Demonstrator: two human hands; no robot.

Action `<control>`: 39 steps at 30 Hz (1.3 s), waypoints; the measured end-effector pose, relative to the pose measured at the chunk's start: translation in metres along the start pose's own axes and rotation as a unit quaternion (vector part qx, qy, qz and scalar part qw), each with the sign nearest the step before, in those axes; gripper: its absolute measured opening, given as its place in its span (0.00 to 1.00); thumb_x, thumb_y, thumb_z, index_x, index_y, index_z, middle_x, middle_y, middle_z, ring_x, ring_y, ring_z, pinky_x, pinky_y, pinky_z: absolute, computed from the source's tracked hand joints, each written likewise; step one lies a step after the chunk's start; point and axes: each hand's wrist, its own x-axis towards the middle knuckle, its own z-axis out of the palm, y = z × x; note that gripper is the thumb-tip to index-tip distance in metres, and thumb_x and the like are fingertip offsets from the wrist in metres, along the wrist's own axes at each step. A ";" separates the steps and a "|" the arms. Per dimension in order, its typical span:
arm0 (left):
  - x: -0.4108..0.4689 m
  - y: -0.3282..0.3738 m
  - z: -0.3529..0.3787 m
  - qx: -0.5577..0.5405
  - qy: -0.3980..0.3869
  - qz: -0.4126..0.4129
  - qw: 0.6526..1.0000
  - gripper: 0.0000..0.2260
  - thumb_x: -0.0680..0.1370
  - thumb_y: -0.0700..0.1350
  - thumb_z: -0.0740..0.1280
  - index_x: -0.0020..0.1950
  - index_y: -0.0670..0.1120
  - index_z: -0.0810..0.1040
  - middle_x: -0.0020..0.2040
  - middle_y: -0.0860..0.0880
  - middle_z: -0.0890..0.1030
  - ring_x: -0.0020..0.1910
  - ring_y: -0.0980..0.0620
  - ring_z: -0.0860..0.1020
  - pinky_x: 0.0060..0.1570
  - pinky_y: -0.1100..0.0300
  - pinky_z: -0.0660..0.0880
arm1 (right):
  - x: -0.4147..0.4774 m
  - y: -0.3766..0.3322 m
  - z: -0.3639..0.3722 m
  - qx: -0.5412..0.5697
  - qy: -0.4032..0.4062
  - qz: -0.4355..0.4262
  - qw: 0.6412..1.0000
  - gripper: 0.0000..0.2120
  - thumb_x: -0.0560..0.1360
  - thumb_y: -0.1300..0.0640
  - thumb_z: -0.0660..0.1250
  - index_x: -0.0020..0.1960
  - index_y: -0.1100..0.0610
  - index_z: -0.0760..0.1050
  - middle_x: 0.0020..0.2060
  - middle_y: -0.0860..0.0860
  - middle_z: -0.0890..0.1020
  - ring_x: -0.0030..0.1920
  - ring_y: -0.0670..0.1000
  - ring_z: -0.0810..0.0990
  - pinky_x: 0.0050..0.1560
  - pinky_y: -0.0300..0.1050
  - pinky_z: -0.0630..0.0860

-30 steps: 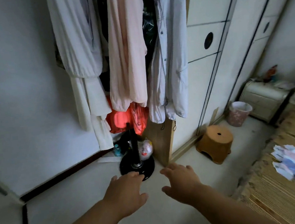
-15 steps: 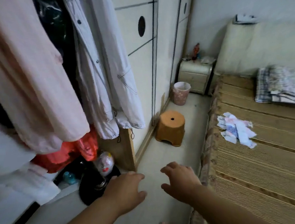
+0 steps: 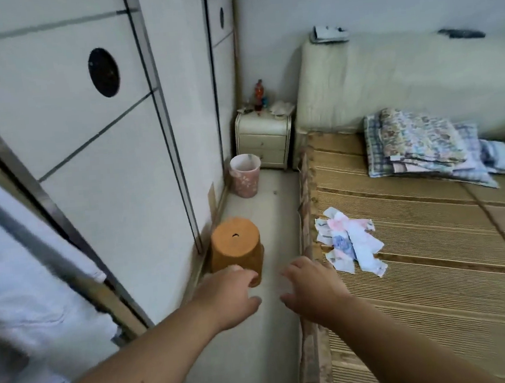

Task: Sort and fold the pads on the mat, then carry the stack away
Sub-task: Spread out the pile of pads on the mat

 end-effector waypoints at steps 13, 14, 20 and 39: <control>0.259 0.007 -0.039 0.057 -0.053 0.137 0.987 0.26 0.70 0.60 0.61 0.67 0.55 0.71 0.64 0.49 0.75 0.61 0.47 0.74 0.58 0.50 0.72 | 0.143 0.109 -0.043 0.030 0.005 0.170 0.985 0.20 0.73 0.49 0.63 0.64 0.51 0.72 0.65 0.50 0.74 0.64 0.54 0.72 0.65 0.58 0.65; 0.282 0.006 -0.045 0.066 -0.059 0.150 0.985 0.26 0.70 0.60 0.61 0.67 0.55 0.70 0.64 0.49 0.75 0.61 0.47 0.74 0.58 0.51 0.72 | 0.158 0.115 -0.046 0.033 0.009 0.187 0.982 0.20 0.73 0.50 0.63 0.64 0.51 0.72 0.65 0.50 0.74 0.65 0.54 0.72 0.66 0.58 0.64; 0.395 0.013 -0.075 0.087 -0.091 0.236 0.964 0.25 0.71 0.58 0.60 0.67 0.55 0.71 0.65 0.52 0.75 0.61 0.49 0.74 0.58 0.52 0.71 | 0.223 0.151 -0.062 0.062 0.026 0.276 0.959 0.21 0.74 0.46 0.60 0.67 0.47 0.70 0.67 0.50 0.73 0.64 0.54 0.72 0.65 0.56 0.64; 0.600 0.183 -0.049 0.122 -0.187 0.369 0.902 0.25 0.71 0.59 0.61 0.68 0.57 0.69 0.67 0.54 0.72 0.62 0.50 0.73 0.56 0.52 0.73 | 0.272 0.349 -0.089 0.104 0.025 0.442 0.890 0.25 0.73 0.43 0.63 0.68 0.47 0.68 0.71 0.52 0.66 0.68 0.57 0.67 0.66 0.56 0.66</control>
